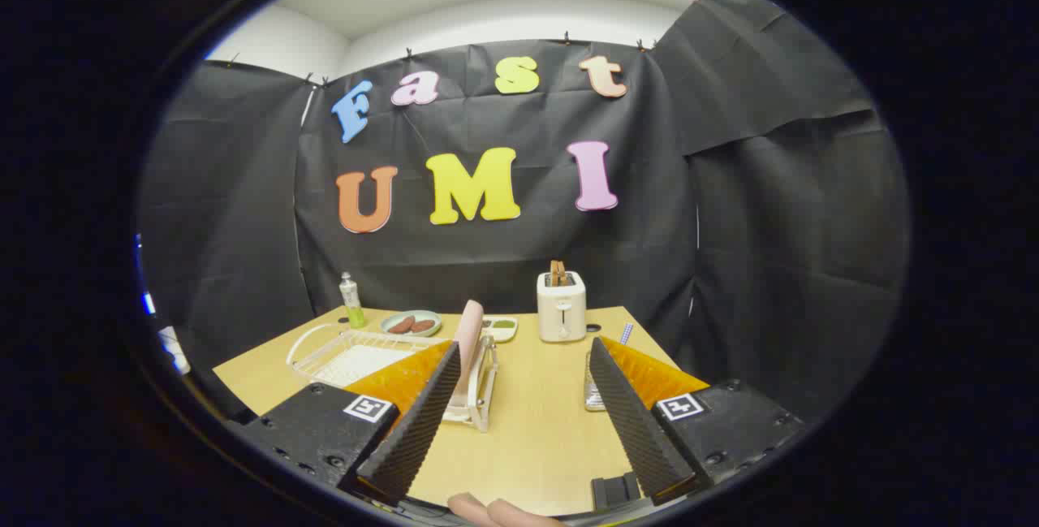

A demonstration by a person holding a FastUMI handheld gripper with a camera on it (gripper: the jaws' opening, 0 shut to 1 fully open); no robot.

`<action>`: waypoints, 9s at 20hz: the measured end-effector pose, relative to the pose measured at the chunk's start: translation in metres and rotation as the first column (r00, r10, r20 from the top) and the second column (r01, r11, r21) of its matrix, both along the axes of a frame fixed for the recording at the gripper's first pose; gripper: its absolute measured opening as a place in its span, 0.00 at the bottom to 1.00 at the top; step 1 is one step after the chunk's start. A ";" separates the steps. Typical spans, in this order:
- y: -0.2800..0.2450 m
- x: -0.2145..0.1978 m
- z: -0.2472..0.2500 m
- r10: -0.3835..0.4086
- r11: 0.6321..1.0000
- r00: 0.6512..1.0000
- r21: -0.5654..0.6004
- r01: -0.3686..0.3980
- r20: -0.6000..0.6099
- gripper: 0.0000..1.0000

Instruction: Take the plate from the dish rack, then take the spoon from the basket and place it into the plate.

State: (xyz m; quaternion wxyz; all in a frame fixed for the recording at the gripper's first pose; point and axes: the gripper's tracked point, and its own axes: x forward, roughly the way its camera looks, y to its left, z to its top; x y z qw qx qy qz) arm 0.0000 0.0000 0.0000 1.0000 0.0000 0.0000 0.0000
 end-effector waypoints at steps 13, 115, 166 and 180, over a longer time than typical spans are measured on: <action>0.006 0.013 0.000 0.004 1.000 1.000 0.005 -0.004 -0.026 1.00; 0.064 0.088 -0.208 0.082 0.996 0.729 0.079 -0.039 -0.679 0.26; -0.158 0.273 -0.022 -0.202 0.974 0.972 0.078 0.212 -0.123 0.14; 0.001 0.119 0.039 -0.059 0.997 0.992 0.047 0.054 0.109 0.14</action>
